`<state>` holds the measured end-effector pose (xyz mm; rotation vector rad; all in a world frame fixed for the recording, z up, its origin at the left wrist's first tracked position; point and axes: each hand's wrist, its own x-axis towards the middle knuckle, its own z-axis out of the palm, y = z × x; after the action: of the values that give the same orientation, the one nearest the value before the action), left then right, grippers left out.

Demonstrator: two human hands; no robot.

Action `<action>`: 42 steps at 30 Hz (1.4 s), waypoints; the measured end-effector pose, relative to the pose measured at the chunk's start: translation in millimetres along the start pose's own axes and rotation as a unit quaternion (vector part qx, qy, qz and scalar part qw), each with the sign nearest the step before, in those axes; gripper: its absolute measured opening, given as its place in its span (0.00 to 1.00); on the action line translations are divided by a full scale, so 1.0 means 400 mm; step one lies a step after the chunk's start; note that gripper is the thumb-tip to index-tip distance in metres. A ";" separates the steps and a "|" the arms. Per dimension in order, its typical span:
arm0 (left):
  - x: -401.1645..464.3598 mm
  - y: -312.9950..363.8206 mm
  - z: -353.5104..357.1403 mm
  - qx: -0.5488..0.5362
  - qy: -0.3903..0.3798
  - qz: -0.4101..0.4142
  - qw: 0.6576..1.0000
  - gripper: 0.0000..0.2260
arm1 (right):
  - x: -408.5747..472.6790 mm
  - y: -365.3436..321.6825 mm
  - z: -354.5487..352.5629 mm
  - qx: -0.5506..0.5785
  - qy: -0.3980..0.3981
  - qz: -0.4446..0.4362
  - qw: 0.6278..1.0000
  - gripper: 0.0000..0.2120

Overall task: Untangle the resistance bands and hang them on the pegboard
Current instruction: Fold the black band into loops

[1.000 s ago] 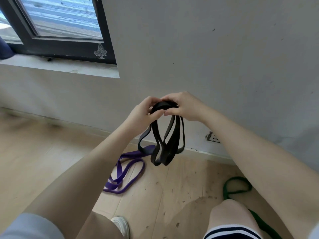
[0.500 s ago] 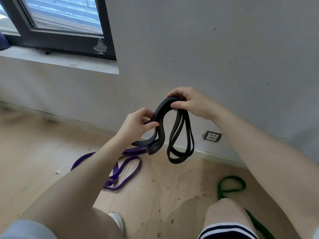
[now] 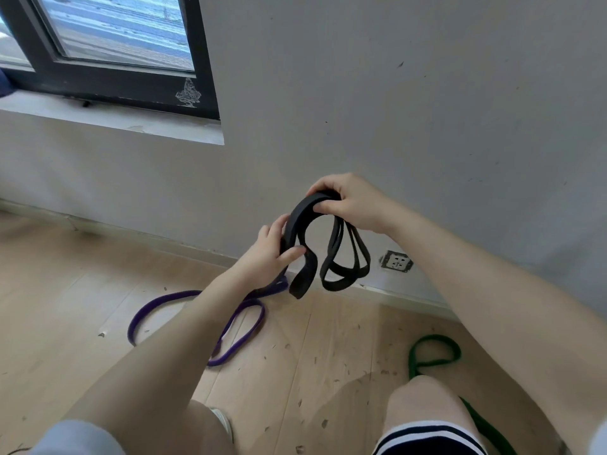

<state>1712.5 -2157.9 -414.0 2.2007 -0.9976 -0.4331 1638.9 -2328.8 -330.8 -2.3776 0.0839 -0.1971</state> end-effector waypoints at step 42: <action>0.195 0.646 -0.635 -0.018 -0.047 0.179 0.983 0.08 | 0.063 -0.427 -0.573 -0.001 0.078 0.167 0.983 0.20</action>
<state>1762.1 -2228.8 -53.6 1.9271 -1.3935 -0.3847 1626.3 -2362.5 -46.2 -2.3054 0.5523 -0.2219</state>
